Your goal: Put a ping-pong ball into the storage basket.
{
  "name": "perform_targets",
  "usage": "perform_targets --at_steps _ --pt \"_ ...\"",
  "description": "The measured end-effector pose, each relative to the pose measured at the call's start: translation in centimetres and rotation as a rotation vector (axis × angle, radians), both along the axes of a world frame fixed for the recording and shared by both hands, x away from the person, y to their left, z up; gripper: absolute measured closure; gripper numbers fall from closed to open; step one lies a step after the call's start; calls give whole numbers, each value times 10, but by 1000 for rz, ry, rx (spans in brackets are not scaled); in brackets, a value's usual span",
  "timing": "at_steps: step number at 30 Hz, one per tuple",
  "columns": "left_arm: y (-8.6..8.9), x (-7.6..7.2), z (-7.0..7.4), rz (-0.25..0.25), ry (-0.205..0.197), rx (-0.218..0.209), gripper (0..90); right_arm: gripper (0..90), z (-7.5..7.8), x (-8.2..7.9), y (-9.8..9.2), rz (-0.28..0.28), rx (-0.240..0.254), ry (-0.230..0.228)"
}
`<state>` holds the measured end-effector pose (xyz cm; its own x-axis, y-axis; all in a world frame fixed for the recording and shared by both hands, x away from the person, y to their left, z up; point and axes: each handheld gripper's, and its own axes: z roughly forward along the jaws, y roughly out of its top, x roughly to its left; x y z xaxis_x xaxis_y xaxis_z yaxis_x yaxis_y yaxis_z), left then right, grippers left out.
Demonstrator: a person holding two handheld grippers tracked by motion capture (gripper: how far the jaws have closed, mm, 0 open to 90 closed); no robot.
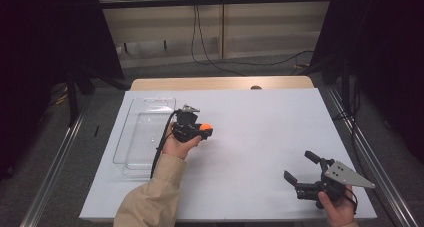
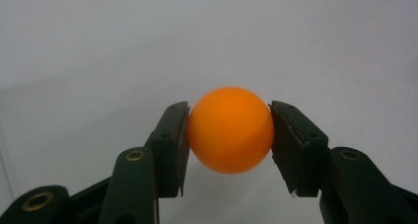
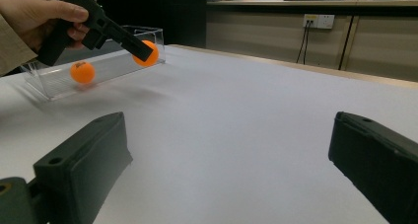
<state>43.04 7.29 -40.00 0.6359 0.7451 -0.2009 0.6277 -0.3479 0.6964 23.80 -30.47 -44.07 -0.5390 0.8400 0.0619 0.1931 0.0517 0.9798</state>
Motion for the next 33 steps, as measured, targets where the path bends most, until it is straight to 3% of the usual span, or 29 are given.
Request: perform_targets --at_steps 25,33 --pt "15 0 8 24 9 -30 510 12 0 0 1 2 -1 1" --pt "19 1 10 23 7 -19 510 12 0 0 1 3 0 0"
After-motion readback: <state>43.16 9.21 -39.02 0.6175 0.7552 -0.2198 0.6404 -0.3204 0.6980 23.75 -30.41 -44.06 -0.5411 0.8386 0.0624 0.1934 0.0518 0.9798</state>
